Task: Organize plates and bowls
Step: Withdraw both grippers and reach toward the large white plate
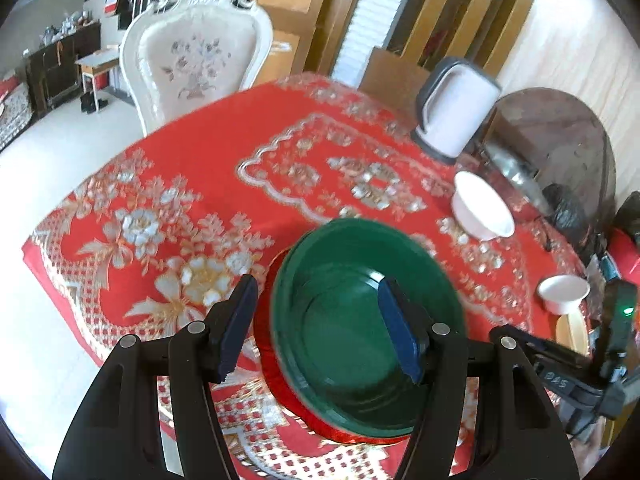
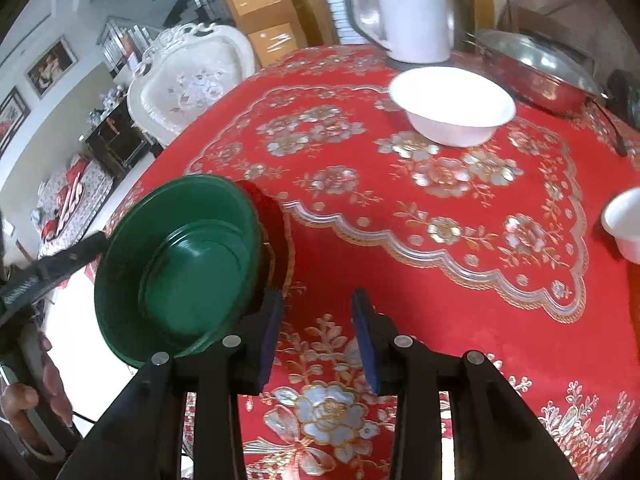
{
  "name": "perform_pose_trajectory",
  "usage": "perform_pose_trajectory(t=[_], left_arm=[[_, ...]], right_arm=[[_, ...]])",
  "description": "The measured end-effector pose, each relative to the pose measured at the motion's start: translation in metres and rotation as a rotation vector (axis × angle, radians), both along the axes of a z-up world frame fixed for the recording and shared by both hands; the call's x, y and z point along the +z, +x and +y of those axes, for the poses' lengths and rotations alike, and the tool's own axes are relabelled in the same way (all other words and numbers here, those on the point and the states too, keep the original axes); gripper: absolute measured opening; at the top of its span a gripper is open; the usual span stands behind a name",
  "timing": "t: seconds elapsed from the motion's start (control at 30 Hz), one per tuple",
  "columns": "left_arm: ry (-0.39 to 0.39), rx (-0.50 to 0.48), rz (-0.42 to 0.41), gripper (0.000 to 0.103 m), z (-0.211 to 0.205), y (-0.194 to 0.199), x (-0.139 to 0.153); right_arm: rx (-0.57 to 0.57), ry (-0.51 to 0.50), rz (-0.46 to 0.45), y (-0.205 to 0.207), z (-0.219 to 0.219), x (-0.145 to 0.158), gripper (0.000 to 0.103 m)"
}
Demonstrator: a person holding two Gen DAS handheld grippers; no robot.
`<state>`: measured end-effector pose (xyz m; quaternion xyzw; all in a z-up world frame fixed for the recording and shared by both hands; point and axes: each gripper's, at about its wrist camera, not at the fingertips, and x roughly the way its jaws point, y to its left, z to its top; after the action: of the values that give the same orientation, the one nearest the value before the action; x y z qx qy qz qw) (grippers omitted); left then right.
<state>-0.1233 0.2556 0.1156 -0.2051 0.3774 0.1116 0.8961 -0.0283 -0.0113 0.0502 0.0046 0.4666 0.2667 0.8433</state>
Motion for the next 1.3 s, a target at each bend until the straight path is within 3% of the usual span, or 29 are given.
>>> perform_pose_trajectory(t=[0.17,0.27,0.57,0.87,1.3], left_arm=[[0.006,-0.088,-0.012,0.063,-0.029,0.021,0.014],[-0.024,-0.172,0.015,0.063,-0.057,0.047,0.014],[-0.016,-0.275,0.108,0.063,-0.116,0.129,0.006],[0.008,-0.259,0.185,0.063,-0.142,0.193,-0.011],[0.086,-0.224,0.208,0.063,-0.166,0.251,-0.027]], right_arm=[[-0.059,0.014,0.008,0.008,-0.024,-0.002,0.036],[-0.084,0.023,0.01,0.011,-0.037,-0.001,0.036],[-0.188,0.036,-0.004,0.045,-0.073,0.008,0.04],[-0.219,0.042,0.015,0.085,-0.088,0.006,0.04],[-0.26,0.071,0.013,0.13,-0.113,0.01,0.04]])
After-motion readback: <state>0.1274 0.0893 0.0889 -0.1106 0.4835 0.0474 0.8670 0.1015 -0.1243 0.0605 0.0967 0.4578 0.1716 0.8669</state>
